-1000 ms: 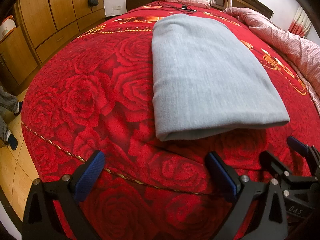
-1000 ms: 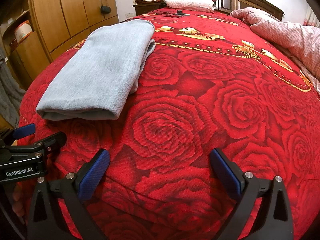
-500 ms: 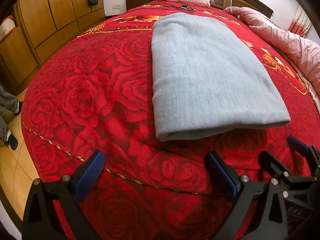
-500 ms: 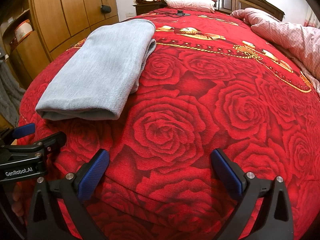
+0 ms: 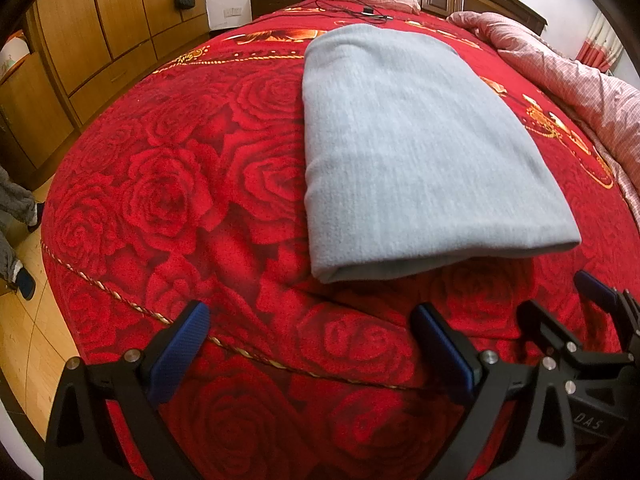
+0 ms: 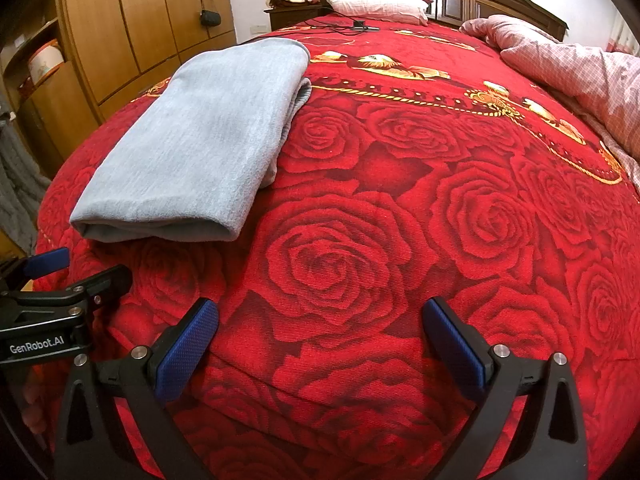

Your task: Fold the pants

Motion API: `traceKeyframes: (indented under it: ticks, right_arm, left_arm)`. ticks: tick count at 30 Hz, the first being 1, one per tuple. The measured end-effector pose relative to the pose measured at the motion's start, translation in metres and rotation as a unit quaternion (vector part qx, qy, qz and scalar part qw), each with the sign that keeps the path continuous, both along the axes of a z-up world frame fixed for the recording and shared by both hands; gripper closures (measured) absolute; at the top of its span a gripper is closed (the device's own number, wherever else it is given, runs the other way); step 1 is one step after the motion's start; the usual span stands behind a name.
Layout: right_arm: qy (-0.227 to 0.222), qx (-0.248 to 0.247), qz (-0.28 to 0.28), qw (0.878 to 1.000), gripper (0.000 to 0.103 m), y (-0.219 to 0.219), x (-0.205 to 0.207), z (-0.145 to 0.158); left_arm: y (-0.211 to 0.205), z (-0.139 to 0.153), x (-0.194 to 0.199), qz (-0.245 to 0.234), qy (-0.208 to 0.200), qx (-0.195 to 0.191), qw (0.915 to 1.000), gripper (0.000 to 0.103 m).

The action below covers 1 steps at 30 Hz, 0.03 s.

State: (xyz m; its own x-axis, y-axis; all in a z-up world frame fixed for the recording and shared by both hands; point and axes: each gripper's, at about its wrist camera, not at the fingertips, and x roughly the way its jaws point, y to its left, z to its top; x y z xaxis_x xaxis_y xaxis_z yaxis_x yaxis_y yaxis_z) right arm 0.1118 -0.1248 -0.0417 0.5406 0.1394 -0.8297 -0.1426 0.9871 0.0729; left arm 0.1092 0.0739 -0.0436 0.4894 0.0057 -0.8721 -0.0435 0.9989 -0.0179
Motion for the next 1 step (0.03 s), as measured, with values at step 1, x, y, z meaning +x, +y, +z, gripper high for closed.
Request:
traceKeyframes:
  ticks: [1]
  right_arm:
    - [0.000,0.000,0.000,1.000,0.000,0.0006,0.0001,-0.0001]
  left_arm:
    - [0.0001,0.0000,0.0002,0.000,0.000,0.000,1.0000,0.000]
